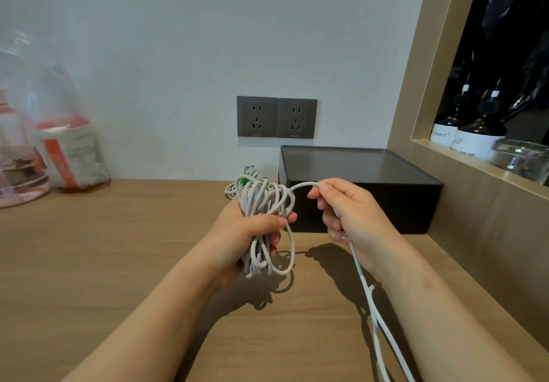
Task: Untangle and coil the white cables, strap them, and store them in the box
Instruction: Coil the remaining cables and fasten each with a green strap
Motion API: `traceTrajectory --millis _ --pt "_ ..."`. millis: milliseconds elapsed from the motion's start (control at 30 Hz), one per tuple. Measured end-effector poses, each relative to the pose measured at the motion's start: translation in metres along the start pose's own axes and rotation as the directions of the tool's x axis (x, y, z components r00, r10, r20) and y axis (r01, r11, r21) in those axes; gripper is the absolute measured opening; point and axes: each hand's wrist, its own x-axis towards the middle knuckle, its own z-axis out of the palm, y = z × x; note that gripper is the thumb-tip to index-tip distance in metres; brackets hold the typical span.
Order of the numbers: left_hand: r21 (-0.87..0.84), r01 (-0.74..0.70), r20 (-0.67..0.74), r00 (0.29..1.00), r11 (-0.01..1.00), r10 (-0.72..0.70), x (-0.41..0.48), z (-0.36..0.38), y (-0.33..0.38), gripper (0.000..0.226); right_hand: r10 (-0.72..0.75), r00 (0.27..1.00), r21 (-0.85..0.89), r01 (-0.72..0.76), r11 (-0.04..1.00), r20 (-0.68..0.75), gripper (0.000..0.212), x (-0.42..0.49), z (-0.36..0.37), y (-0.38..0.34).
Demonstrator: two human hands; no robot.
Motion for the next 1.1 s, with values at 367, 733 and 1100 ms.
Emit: traceTrajectory --millis 367,733,1100 --pt "0.139 -0.031 0.044 0.999 0.99 0.025 0.0 0.001 0.002 0.032 -0.038 0.999 -0.023 0.038 0.999 0.009 0.026 -0.001 0.01 0.003" --pt "0.118 0.053 0.23 0.97 0.992 -0.079 -0.003 0.001 0.002 0.018 -0.171 0.978 -0.232 0.14 0.962 -0.119 0.024 0.005 0.01 0.013" --pt "0.247 0.143 -0.118 0.986 0.958 -0.117 0.008 0.012 -0.023 0.023 -0.329 0.932 -0.602 0.179 0.778 -0.148 0.011 0.018 0.004 0.032"
